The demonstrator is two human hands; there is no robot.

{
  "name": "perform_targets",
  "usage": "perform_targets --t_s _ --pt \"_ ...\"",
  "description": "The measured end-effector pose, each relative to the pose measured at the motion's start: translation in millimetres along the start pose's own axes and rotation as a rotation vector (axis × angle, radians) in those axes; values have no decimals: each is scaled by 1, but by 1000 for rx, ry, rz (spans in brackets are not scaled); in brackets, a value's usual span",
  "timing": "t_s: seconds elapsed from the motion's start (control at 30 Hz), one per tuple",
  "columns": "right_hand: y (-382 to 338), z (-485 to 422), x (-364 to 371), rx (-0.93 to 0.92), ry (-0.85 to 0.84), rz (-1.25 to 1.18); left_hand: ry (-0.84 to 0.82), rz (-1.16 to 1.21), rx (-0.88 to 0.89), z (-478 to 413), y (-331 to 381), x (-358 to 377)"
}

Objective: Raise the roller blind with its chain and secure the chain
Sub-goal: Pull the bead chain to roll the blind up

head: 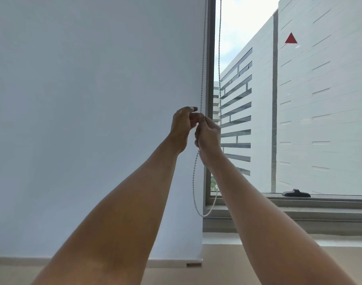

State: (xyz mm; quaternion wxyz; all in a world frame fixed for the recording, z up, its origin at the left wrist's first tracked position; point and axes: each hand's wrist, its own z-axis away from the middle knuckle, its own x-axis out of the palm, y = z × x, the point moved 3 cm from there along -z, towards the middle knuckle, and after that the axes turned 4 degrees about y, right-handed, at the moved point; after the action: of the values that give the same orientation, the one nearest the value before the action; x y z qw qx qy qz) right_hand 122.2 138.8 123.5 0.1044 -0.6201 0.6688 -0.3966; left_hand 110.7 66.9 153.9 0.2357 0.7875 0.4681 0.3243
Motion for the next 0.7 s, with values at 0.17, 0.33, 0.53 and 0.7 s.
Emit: perform_targets --t_s 0.17,0.33,0.53,0.7 --pt "36 29 -15 65 -46 6 -15 -92 -105 -13 20 7" --pt "59 55 -15 115 -105 -15 50 -128 -126 -9 15 8" --pt "57 55 -4 188 -189 -122 108 -115 149 3 12 11" --pt "43 37 -5 218 -278 -70 84 -103 217 6 18 12"
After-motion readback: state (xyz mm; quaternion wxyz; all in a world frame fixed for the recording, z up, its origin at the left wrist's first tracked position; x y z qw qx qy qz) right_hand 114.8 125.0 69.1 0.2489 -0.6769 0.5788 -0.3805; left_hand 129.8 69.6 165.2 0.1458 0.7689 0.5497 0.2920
